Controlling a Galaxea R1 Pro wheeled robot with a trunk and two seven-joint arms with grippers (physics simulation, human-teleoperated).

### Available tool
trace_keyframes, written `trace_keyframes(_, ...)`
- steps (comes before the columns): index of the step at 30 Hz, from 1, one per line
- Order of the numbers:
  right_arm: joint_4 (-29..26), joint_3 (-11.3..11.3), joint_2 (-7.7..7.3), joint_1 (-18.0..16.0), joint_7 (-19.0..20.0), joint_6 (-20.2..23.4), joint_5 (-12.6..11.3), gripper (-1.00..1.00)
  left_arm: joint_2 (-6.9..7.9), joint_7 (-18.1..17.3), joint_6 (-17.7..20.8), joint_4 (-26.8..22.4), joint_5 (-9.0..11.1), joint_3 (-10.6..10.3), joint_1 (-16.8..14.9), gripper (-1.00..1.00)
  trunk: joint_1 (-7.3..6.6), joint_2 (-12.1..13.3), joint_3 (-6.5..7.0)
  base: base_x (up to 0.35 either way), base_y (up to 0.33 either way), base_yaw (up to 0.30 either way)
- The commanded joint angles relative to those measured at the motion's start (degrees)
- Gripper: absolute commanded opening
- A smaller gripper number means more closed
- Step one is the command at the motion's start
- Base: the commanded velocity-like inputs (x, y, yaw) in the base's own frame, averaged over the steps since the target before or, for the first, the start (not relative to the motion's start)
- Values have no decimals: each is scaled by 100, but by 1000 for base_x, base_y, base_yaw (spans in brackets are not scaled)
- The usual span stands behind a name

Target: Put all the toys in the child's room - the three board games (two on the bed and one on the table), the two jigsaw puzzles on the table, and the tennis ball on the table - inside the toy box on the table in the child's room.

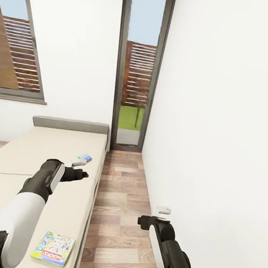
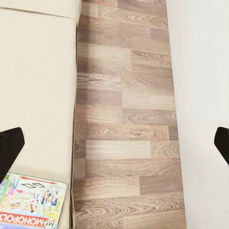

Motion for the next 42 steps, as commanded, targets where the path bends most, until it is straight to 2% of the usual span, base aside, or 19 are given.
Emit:
trace_keyframes(1,-6,10,0,-6,-57,17,-60,100,-7,-50,23,-7,-53,31,-7,100,4,-14,-14,3,133,-1)
trace_keyframes(35,-5,2,-6,-6,-59,17,-65,100,-10,-52,3,-7,-53,31,20,100,4,-14,-14,-37,80,0)
trace_keyframes(40,-6,0,9,-6,-59,17,-66,100,0,-43,-57,96,-60,31,32,100,4,-14,-14,-3,3,0)
trace_keyframes(42,-6,-4,19,-6,-61,17,-63,100,13,-25,-85,283,-61,31,35,100,4,-14,-17,-1,1,0)
